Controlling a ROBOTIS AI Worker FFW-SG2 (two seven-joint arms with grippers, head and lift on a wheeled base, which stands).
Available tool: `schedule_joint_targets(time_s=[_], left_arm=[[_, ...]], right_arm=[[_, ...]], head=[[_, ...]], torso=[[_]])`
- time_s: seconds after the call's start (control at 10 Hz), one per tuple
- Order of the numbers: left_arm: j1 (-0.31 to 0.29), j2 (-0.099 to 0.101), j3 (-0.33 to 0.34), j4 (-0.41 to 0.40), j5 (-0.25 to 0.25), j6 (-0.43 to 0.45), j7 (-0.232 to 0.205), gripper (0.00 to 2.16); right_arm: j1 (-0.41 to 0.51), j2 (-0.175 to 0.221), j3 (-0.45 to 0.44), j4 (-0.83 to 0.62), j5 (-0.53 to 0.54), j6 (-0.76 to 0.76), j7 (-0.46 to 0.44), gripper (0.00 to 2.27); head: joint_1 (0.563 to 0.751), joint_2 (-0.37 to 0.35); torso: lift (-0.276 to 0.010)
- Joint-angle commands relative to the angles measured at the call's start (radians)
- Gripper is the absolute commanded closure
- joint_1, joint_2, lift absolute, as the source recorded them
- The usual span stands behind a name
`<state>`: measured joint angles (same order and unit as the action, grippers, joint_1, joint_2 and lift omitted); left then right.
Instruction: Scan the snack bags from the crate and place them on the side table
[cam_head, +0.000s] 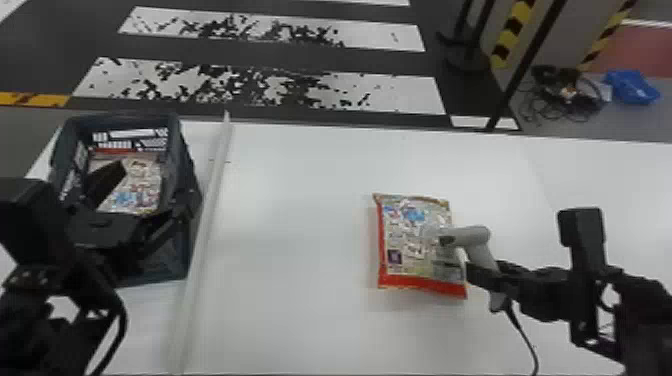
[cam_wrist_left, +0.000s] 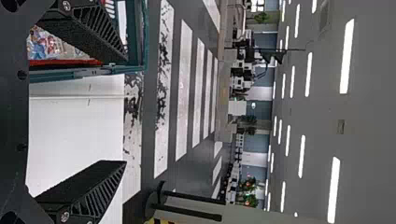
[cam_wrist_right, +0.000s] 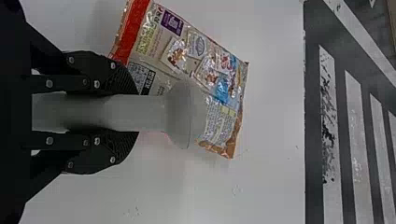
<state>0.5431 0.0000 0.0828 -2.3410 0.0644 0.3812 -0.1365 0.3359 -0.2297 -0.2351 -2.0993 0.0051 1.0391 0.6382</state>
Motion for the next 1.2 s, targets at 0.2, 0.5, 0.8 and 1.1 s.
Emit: schedule_joint_targets(time_s=[0.2,0.5,0.8,1.1], left_arm=[[0.008,-0.003,-0.002,-0.006,0.002,-0.001,-0.002,0.09],[0.017,-0.003,-0.005,-0.017,0.002,-0.001,-0.002,0.09],[0.029,-0.003,-0.005,-0.027,0.002,-0.001,-0.002,0.09],[0.034,-0.003,-0.008,-0.031,0.002,-0.001,-0.002,0.1]], right_arm=[[-0.029,-0.003,-0.066,0.074,-0.011,-0.092,-0.046,2.11],[-0.11,-0.03,-0.072,0.242,-0.011,-0.187,-0.097,2.11],[-0.167,-0.06,-0.069,0.363,-0.005,-0.251,-0.129,2.11],[-0.184,-0.065,-0.064,0.45,-0.004,-0.319,-0.15,2.1]], head=[[0.695,-0.11],[0.695,-0.174],[0.695,-0.21],[0.695,-0.239]], torso=[[-0.094],[-0.094],[-0.094],[-0.094]])
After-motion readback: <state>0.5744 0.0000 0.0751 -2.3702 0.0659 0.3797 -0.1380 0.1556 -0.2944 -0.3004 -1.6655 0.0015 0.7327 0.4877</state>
